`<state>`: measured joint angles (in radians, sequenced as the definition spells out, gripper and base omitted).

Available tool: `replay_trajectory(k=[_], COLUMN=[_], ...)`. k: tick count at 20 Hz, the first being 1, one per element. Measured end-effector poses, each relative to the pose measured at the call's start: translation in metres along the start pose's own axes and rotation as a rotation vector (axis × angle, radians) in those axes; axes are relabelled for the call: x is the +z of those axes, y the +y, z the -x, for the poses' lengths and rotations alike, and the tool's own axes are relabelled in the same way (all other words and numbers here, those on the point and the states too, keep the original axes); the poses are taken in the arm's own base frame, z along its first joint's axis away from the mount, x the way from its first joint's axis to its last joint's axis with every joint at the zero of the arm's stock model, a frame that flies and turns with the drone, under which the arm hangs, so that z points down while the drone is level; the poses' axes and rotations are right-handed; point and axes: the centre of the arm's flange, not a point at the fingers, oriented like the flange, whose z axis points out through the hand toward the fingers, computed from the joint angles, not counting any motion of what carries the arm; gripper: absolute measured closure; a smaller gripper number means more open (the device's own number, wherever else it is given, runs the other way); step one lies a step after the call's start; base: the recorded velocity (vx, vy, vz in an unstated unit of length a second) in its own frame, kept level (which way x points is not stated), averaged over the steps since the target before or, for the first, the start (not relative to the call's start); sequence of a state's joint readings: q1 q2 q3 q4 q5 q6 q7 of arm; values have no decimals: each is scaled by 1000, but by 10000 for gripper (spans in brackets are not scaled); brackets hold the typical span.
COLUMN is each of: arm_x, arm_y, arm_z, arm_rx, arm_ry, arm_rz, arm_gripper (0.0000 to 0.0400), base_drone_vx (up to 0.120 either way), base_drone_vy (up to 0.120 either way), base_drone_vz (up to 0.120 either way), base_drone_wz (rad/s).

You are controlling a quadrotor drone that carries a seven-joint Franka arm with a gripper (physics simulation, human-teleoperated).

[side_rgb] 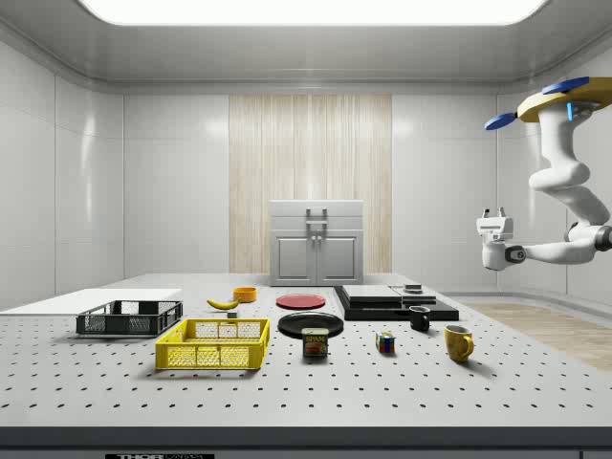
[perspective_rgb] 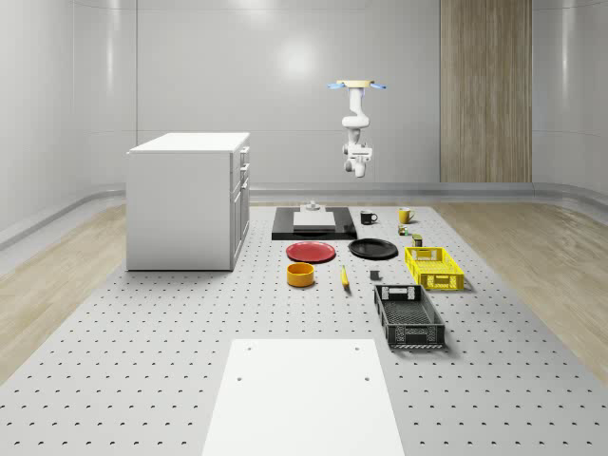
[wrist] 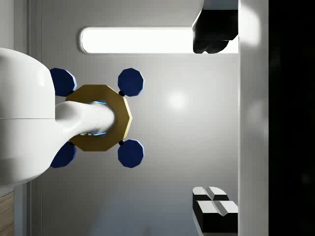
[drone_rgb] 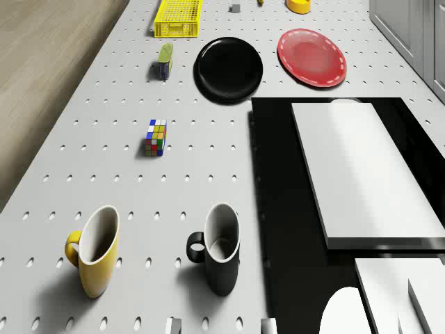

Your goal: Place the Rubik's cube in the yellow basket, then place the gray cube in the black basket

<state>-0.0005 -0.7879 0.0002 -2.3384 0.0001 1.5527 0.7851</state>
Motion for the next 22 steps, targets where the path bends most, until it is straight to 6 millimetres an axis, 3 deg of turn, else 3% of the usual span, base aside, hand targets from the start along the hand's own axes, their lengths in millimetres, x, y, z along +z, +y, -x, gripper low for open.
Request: replay_trajectory(k=[11, 22], arm_x=[-71, -91], arm_y=[1, 0], arm_z=[1, 0], arm_rx=[0, 0], arm_ry=[6, 12], arm_rz=[-6, -12], arm_gripper=[0, 0], base_drone_vx=[0, 0], base_drone_vy=[0, 0], base_drone_vz=[0, 0], base_drone_wz=[0, 0])
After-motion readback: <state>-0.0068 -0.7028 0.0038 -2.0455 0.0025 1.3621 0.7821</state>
